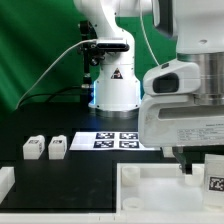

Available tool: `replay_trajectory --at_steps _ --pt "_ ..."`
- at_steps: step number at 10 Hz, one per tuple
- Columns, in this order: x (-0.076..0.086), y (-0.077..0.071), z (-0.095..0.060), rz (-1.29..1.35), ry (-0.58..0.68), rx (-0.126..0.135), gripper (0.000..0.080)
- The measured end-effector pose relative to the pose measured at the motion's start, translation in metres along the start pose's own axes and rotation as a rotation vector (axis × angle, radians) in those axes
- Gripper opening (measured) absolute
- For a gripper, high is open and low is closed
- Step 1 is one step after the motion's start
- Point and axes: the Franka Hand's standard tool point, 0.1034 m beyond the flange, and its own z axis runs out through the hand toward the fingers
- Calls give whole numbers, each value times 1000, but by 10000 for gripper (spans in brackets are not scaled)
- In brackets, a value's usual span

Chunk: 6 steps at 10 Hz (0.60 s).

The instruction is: Assemble one leg

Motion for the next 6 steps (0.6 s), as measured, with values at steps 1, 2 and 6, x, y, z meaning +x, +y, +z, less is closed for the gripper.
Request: replay_trajectory --at_steps 1,2,6 --pt "0 0 0 -1 0 -1 520" --pt "0 0 0 24 0 1 520" --pt "3 5 -1 503 -6 26 300"
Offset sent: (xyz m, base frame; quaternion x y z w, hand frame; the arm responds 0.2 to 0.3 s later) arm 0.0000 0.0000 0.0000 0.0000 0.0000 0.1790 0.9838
